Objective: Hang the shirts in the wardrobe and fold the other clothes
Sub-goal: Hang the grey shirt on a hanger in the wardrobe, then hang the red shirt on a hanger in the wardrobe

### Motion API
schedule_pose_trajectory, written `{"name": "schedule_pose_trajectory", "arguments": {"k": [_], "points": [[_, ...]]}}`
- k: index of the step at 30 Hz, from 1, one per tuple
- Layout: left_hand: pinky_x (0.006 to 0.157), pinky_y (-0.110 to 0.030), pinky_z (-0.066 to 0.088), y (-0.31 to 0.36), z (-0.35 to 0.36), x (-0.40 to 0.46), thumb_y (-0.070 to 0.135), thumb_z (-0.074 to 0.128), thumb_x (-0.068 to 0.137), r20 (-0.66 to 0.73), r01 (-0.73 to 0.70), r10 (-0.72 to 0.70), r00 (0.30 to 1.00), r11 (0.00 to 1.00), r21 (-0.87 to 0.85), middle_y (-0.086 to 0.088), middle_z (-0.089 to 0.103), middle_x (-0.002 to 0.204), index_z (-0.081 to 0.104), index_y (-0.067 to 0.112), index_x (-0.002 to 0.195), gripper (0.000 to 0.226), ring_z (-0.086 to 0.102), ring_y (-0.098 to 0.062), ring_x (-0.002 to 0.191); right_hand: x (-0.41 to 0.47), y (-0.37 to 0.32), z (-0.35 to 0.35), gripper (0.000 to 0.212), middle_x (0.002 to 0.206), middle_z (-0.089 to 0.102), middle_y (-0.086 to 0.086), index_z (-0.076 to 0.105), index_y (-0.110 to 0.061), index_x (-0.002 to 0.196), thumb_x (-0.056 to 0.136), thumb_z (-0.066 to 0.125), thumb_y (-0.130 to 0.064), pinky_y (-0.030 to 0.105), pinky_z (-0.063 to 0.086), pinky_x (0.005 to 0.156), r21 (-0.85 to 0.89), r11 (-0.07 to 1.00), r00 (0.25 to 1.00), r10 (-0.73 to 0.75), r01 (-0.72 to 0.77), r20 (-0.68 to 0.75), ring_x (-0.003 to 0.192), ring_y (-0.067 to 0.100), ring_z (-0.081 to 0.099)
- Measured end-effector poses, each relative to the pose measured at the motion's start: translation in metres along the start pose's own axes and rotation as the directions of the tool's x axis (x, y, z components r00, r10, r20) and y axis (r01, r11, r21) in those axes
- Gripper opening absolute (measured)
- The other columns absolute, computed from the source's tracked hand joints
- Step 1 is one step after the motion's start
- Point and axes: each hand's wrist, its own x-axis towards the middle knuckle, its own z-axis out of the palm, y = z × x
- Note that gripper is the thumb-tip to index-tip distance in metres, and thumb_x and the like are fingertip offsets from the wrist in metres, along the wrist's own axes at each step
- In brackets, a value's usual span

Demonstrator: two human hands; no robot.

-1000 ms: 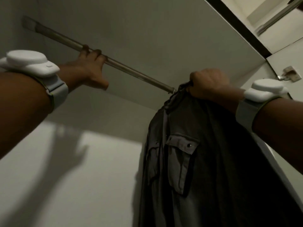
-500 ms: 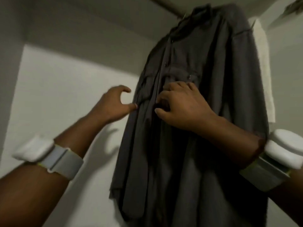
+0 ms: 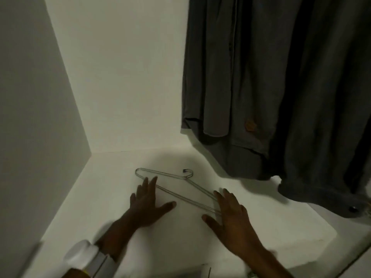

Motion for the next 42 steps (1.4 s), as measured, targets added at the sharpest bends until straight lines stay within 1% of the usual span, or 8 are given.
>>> {"name": "schedule_pose_trajectory", "arguments": {"k": [7, 12, 15, 18, 21, 28, 34, 42], "points": [[0.128, -0.047, -0.004, -0.006, 0.024, -0.013, 0.086, 0.035, 0.088, -0.143, -0.085, 0.106, 0.984, 0.985, 0.149, 0.003, -0.013, 0.173, -0.006, 0.027, 0.165, 0.105, -0.004, -0.015, 0.16, -0.003, 0.01, 0.018, 0.093, 0.17, -0.025, -0.003, -0.019, -0.035, 0.161, 0.094, 0.027, -0.08, 0.044, -0.004, 0.125, 0.014, 0.996, 0.995, 0.089, -0.088, -0.046, 0.158, 0.026, -0.016], [0.126, -0.054, 0.014, 0.006, 0.025, -0.02, 0.067, 0.062, 0.09, -0.266, -0.022, 0.027, 0.963, 0.999, 0.025, -0.008, 0.024, 0.17, 0.031, 0.023, 0.159, 0.087, 0.02, -0.024, 0.157, -0.019, 0.008, 0.015, 0.066, 0.166, 0.027, -0.004, 0.029, -0.032, 0.159, 0.101, 0.051, -0.055, 0.044, 0.035, 0.122, 0.25, 0.968, 0.945, 0.075, 0.007, -0.318, 0.151, 0.018, 0.03], [0.11, -0.047, 0.045, 0.065, 0.05, -0.058, 0.036, 0.076, 0.09, -0.304, -0.269, 0.205, 0.93, 0.945, -0.186, -0.002, 0.055, 0.147, 0.058, 0.025, 0.139, 0.053, 0.056, -0.019, 0.13, -0.065, 0.028, 0.023, 0.047, 0.155, 0.045, -0.006, 0.053, -0.028, 0.144, 0.1, 0.057, -0.042, 0.043, 0.043, 0.115, 0.36, 0.929, 0.851, 0.121, 0.084, -0.512, 0.142, 0.013, 0.043], [0.09, -0.013, 0.049, 0.126, 0.094, -0.129, 0.02, 0.076, 0.092, -0.126, -0.565, 0.569, 0.812, 0.713, -0.415, 0.022, 0.072, 0.109, 0.07, 0.035, 0.11, 0.024, 0.067, 0.005, 0.099, -0.153, 0.051, 0.044, 0.036, 0.153, 0.046, -0.005, 0.059, -0.027, 0.139, 0.104, 0.057, -0.034, 0.036, 0.042, 0.113, 0.368, 0.93, 0.818, 0.215, -0.004, -0.533, 0.145, 0.013, 0.041], [0.085, -0.013, 0.05, 0.152, 0.16, -0.176, 0.017, 0.074, 0.094, 0.21, -0.546, 0.759, 0.617, 0.604, -0.58, 0.023, 0.075, 0.1, 0.075, 0.032, 0.101, 0.017, 0.071, -0.002, 0.096, -0.25, 0.073, 0.076, 0.031, 0.141, 0.055, -0.011, 0.066, -0.029, 0.127, 0.105, 0.048, -0.042, 0.03, 0.045, 0.106, 0.414, 0.872, 0.788, 0.44, -0.261, -0.43, 0.138, 0.008, 0.048], [0.082, -0.01, 0.051, 0.138, 0.317, -0.238, 0.014, 0.069, 0.097, 0.706, -0.525, 0.674, 0.219, 0.691, -0.497, 0.038, 0.066, 0.101, 0.07, 0.038, 0.096, 0.023, 0.064, 0.009, 0.098, -0.464, 0.056, 0.124, 0.025, 0.085, 0.074, -0.014, 0.066, -0.044, 0.092, 0.095, 0.052, -0.023, 0.032, 0.06, 0.08, 0.636, 0.277, 0.314, 0.948, -0.721, -0.057, 0.079, 0.002, 0.071], [0.089, -0.026, 0.056, 0.151, 0.371, -0.335, 0.016, 0.071, 0.096, 0.843, -0.668, 0.534, -0.061, 0.606, -0.432, 0.026, 0.072, 0.094, 0.074, 0.031, 0.098, 0.015, 0.068, 0.001, 0.092, -0.59, 0.017, 0.179, 0.025, 0.093, 0.077, -0.008, 0.071, -0.033, 0.097, 0.101, 0.055, -0.014, 0.026, 0.06, 0.08, 0.781, -0.025, -0.037, 0.999, -0.625, 0.003, 0.082, 0.006, 0.073], [0.092, -0.012, 0.05, 0.166, 0.426, -0.506, 0.025, 0.066, 0.1, 0.902, -0.8, 0.356, -0.243, 0.453, -0.394, 0.018, 0.07, 0.113, 0.068, 0.034, 0.116, 0.018, 0.064, 0.003, 0.104, -0.745, -0.012, 0.268, 0.024, 0.08, 0.072, -0.019, 0.069, -0.046, 0.082, 0.091, 0.055, -0.028, 0.034, 0.057, 0.082, 0.89, -0.241, -0.263, 0.954, -0.388, 0.143, 0.068, -0.004, 0.065]]}}
